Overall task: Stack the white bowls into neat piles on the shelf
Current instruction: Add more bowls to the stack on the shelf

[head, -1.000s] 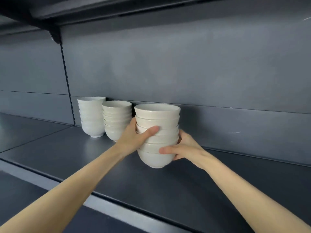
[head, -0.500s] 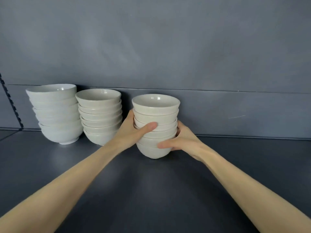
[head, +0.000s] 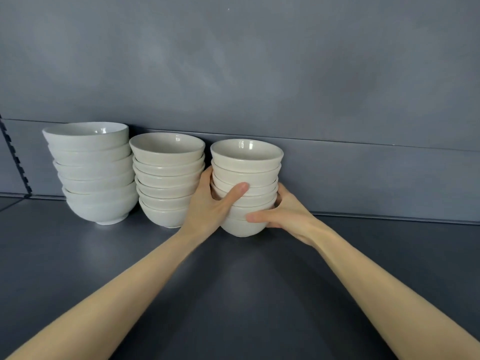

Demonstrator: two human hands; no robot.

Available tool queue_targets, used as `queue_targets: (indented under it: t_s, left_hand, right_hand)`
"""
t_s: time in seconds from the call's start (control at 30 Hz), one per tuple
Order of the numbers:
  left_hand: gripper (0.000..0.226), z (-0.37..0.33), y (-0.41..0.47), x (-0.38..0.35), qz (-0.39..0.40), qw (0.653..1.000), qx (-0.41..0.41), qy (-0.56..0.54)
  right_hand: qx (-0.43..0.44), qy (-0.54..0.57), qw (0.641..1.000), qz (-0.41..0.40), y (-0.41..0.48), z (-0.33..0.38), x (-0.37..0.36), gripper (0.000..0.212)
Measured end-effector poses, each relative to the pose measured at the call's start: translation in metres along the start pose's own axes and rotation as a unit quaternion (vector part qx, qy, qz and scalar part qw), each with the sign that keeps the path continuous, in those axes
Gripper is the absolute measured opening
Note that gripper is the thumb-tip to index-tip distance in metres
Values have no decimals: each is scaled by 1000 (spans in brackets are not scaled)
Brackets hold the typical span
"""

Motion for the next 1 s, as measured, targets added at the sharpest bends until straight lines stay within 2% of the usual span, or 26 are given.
queue_targets:
  t_s: [0.1,0.23,0.43,0.57,0.7,0.83,1.0]
  left_hand:
    - [77,6,-1,2,-11,1000,-3,0]
    - [63,6,-1,2,-4,1000,-11,-4]
    - [61,4,-3,1,26,999,-16,-29]
    - [63,5,-3,0,43,998,-16,-43]
    - [60,6,-2,0,37,998,-23,-37]
    - [67,9,0,1,28,999,-23,-34]
    - [59,7,-1,1,27,999,-26,-31]
  right_hand:
    - [-7,4,1000,-8,-1,-2,-1,88]
    - [-9,2,1000,-13,-1,-1,-4,84]
    - [-3,-50,998,-29,-2,0,-3,90]
    - [9,-65,997,-44,-5,2,-2,85]
    - [17,-75,994,-73,-5,0,3,84]
    - [24,-61,995,-72,-3,-3,3,81]
    - [26,-60,996,-66,-1,-4,3,83]
Point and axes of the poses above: each hand's wrist, its own y-axis towards the middle knuckle, its own x-axis out of the back of the hand, z = x × y, the point moved 9 cm from there along y, towards the middle knuckle, and after that the axes turned 7 degrees about x, right-handed, at the moved point
